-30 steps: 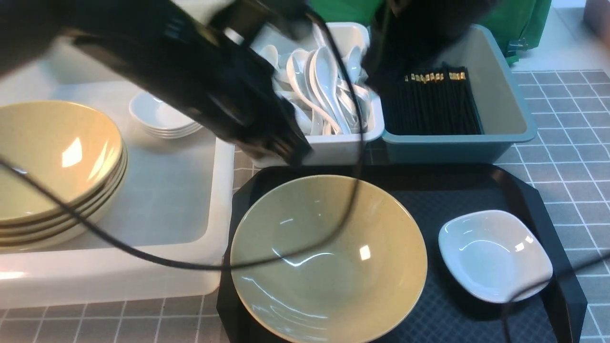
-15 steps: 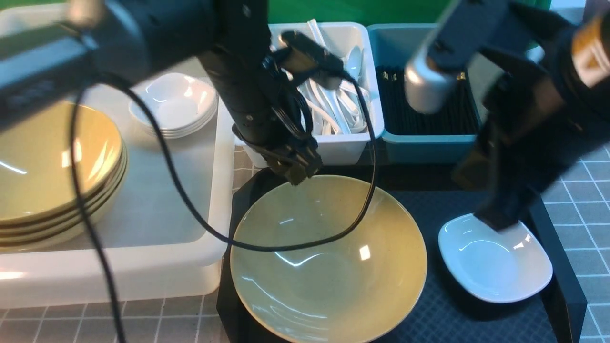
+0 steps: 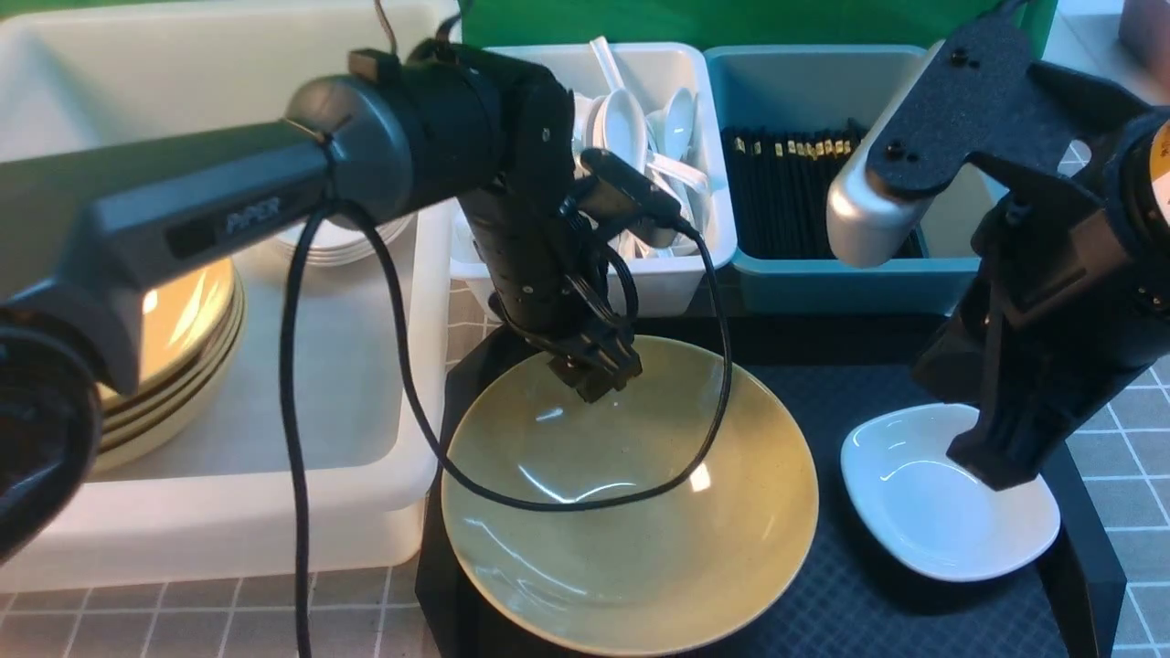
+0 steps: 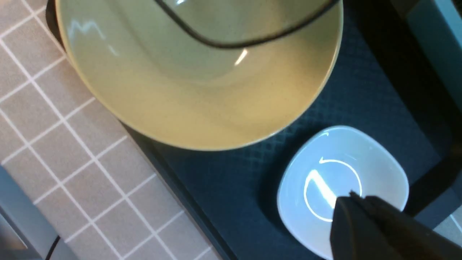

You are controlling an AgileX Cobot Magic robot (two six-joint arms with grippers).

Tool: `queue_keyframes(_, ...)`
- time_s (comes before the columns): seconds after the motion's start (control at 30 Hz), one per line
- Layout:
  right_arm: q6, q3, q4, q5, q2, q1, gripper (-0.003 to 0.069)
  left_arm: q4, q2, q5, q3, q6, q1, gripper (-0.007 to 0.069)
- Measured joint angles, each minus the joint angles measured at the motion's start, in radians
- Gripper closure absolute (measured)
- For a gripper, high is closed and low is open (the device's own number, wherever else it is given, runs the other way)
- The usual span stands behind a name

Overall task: On grey table put chopsticks spoon bowls plates into blue grey white boxes.
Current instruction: 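Grasp the large bowl on the tray by its rim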

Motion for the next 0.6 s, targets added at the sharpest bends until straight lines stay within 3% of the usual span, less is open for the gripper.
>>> queue_keyframes(0.03,0.0,0.001,0.0,-0.002,0.0,0.0,0.0617,-0.004,0.001,0.003,0.0,0.0,0.0,0.0354)
queue_keyframes(0.1,0.0,0.001,0.0,-0.023,0.0,0.0,0.0615,-0.016,-0.004,0.03,-0.005,0.008,0.0,0.0489)
queue_keyframes(0.2,-0.001,0.001,0.0,-0.03,0.0,0.0,0.0615,-0.051,-0.015,0.036,-0.013,-0.016,0.001,0.0558)
queue_keyframes(0.5,-0.018,0.0,0.005,-0.08,-0.001,0.0,0.0615,-0.164,-0.123,0.129,-0.094,-0.04,0.029,0.0622)
queue_keyframes(0.6,-0.029,-0.017,0.037,-0.082,-0.001,0.0,0.0615,-0.185,-0.239,0.132,-0.108,-0.036,0.097,0.0616)
